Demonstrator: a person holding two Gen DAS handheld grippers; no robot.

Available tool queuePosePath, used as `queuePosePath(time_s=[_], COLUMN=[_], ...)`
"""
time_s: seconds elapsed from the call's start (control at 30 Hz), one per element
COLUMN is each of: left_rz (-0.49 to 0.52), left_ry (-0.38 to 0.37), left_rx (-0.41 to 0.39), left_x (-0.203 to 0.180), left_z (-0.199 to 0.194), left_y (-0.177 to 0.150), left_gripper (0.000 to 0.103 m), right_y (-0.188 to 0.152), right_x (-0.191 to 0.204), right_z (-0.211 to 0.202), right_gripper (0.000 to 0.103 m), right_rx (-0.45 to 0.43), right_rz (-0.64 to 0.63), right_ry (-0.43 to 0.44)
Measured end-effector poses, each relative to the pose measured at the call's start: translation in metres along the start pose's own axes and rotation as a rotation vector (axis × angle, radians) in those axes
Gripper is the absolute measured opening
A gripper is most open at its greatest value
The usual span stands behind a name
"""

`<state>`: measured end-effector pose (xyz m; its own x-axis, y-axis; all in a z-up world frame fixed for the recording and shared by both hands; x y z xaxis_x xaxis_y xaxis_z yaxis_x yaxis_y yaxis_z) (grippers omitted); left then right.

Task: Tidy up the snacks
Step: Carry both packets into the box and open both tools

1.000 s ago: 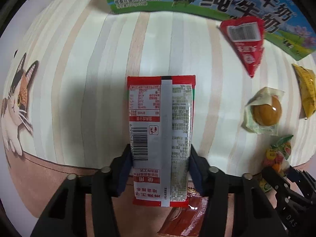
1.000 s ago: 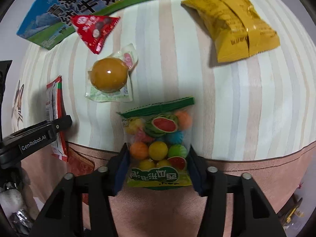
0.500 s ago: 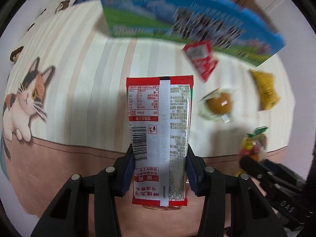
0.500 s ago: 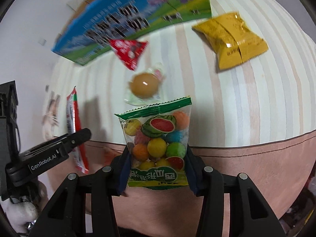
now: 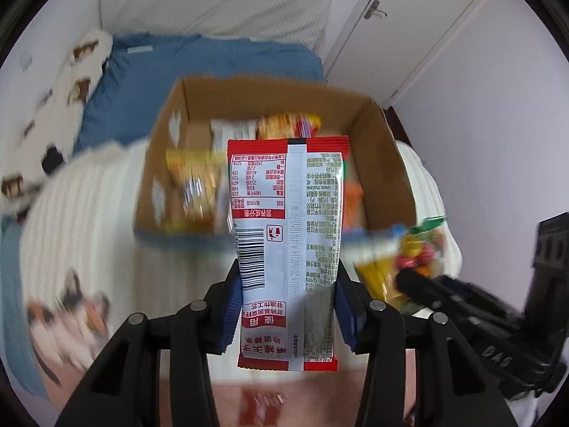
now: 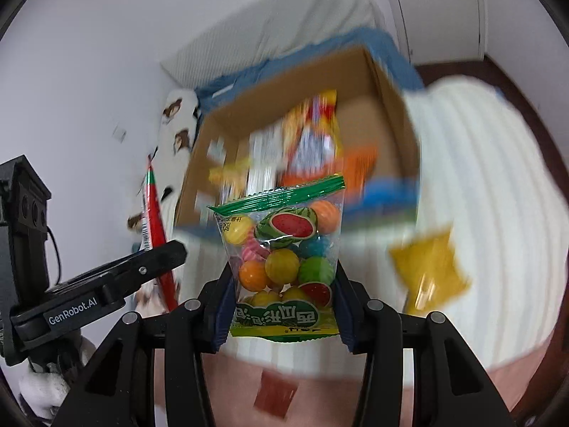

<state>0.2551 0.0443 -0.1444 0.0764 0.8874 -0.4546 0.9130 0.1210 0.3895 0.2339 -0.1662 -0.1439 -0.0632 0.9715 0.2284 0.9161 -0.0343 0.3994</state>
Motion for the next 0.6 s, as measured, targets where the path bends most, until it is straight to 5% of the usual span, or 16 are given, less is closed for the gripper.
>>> queuePosePath(time_s=[0.3, 0.6], left_rz=[-0.047, -0.099], left_ry=[0.075, 0.168], left_rx=[0.098, 0.227], left_x=[0.033, 0.075], left_z=[0.077, 0.150], left_y=[0.118, 0.169], left_gripper=[0.043, 0.046], right_y=[0.132, 0.184], right_x=[0.004, -0.016], right_z=[0.060, 0.126], right_gripper=[0.051, 0.051], right_rx=[0.016, 0.123], right_rz=[-0.040, -0.010], right_ry=[-0.155, -0.255])
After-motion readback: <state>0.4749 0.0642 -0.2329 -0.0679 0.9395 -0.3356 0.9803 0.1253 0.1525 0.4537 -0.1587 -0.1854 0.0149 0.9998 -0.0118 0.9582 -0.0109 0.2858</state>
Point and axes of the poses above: each gripper's, at about its wrist camera, not at the fingertips, and z roughly the way its jaws point, x to its left, y to its top, the point moved 1 cm from there along z, roughly the way its jaws point, and after that the axes turned 10 degrees about -y, right-handed, at the moved point
